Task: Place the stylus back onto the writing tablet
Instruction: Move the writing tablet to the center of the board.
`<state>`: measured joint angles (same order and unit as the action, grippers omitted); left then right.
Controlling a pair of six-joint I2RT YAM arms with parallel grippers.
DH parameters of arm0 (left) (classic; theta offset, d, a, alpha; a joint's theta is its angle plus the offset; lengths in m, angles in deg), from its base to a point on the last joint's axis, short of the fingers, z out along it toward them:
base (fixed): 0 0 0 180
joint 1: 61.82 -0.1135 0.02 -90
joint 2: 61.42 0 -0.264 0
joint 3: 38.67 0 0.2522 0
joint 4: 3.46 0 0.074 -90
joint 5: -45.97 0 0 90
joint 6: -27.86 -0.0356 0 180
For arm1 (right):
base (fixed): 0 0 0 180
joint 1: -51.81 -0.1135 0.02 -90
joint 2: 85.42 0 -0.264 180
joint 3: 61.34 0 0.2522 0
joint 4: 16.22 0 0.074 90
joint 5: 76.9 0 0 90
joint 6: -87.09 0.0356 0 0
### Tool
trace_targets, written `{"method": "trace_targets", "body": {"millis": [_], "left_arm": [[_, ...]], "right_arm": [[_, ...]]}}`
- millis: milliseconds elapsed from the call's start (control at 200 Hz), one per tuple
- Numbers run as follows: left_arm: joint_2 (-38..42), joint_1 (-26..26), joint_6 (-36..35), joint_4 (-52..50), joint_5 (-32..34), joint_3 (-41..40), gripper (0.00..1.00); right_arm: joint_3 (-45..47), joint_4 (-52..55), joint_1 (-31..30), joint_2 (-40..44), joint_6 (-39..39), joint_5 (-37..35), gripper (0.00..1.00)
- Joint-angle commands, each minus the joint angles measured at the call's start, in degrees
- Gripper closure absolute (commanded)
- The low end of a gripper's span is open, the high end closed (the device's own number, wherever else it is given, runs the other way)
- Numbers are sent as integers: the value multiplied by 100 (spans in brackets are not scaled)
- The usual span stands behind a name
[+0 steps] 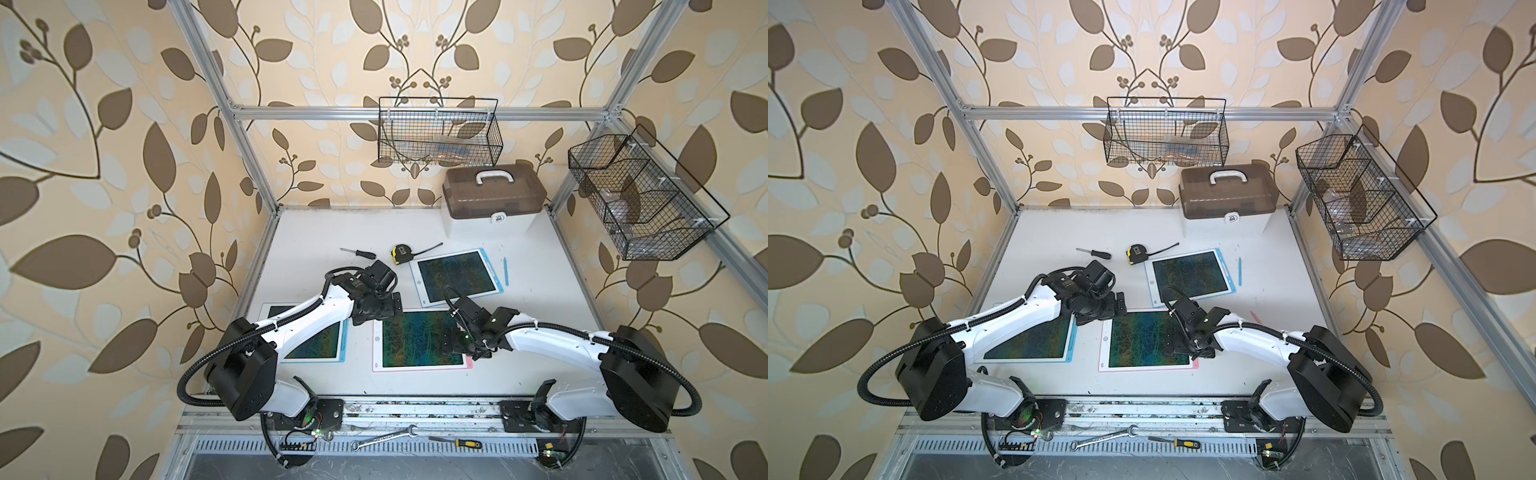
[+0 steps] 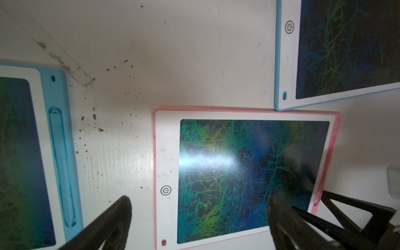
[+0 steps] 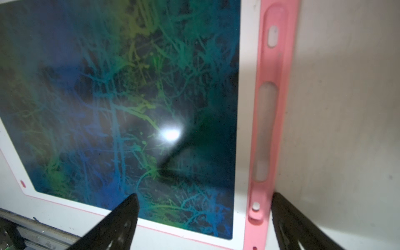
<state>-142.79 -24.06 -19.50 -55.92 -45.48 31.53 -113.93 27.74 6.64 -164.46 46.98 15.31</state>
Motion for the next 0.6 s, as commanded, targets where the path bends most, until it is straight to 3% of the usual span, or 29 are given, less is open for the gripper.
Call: {"method": "trace_targets", "body": {"millis": [0, 340, 595], "left_arm": [[211, -64, 158, -17, -12, -103, 2], [257, -58, 219, 27, 6, -152, 2], [126, 53, 195, -157, 71, 90, 2]], "right_arm": [[103, 1, -62, -54, 74, 157, 5], [187, 196, 45, 319, 83, 23, 5], [-22, 491, 994, 915, -364, 33, 5]]}}
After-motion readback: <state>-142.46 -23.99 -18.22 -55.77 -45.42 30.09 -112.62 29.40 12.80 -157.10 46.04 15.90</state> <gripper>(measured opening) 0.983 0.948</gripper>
